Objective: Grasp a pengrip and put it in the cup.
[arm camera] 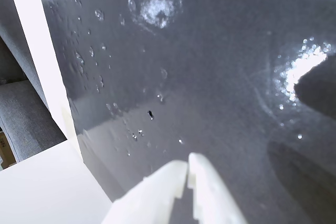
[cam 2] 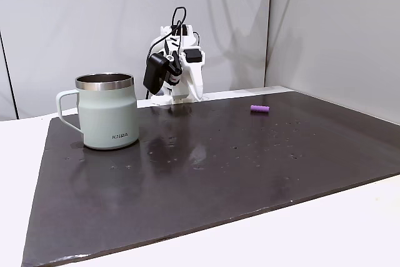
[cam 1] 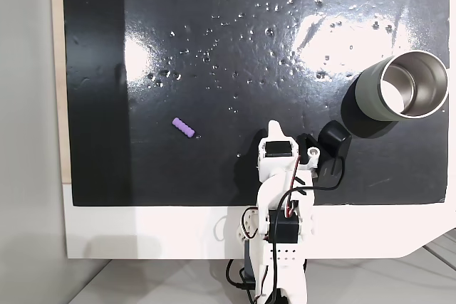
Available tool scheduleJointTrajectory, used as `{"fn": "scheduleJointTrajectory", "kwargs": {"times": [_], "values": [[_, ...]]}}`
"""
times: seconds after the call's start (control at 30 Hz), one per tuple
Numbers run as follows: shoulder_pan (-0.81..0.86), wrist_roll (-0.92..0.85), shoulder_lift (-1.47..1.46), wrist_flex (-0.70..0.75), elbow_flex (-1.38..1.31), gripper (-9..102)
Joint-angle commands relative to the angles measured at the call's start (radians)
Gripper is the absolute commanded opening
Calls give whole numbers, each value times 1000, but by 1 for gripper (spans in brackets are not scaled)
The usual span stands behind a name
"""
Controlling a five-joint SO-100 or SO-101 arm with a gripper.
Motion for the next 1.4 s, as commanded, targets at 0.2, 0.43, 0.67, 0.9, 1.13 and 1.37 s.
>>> {"fn": "scheduleJointTrajectory", "kwargs": {"times": [0.2, 0.43, 0.67, 0.9, 1.13, 1.37], "values": [[-17, -11, 8, -71, 6, 0], [-2, -46, 8, -75, 6, 0], [3, -321, 8, -87, -89, 0], [-101, -518, -230, 61, -434, 0], [-233, -758, -623, 143, -836, 0], [-348, -965, -927, 206, -1149, 0]]}}
